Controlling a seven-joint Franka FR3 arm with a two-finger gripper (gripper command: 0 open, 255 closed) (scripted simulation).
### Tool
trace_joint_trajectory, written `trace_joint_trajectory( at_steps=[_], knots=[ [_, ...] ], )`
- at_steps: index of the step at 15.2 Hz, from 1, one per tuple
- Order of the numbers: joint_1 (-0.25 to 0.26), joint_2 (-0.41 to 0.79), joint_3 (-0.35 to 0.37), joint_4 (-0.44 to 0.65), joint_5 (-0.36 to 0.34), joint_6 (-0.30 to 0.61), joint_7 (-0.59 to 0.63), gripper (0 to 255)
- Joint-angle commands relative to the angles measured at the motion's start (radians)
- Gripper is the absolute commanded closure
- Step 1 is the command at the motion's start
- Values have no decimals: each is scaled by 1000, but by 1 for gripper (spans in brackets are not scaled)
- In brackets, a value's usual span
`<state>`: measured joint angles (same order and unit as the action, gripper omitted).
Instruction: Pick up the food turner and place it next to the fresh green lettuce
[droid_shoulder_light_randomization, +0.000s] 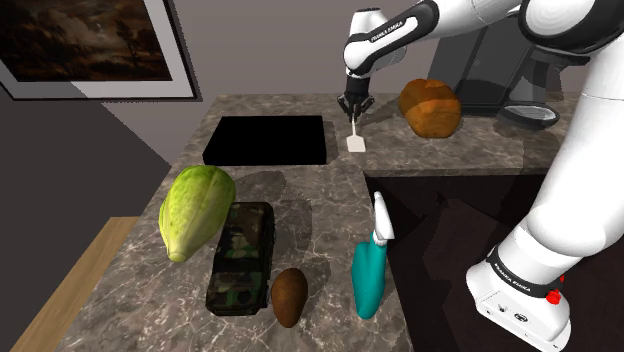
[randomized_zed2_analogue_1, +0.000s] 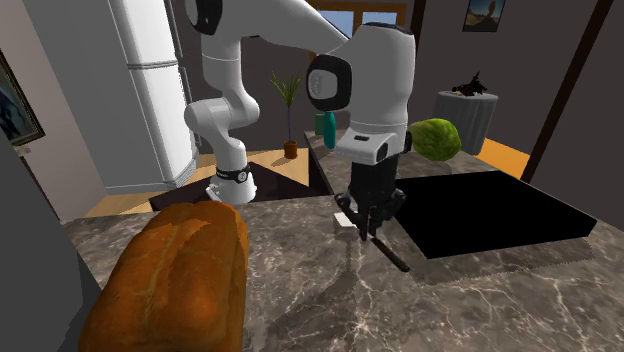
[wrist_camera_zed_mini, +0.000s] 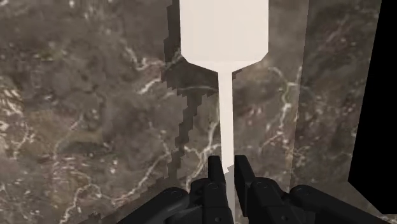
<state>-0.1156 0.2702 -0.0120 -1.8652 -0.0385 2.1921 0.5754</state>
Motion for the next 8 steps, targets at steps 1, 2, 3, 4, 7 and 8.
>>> trace_joint_trajectory(
  at_steps=[1,2,3,4,7,8],
  knots=[
    [0,-13,0,18,1,-31,-1,255],
    [0,-18,0,25,1,-43,-2,255],
    [0,-23,0,32,1,-55,-2,255],
    [0,-27,0,39,1,-67,-3,255],
    [0,-41,0,62,2,-103,-4,255],
    [0,-45,0,71,2,-116,-4,255]
  ],
)
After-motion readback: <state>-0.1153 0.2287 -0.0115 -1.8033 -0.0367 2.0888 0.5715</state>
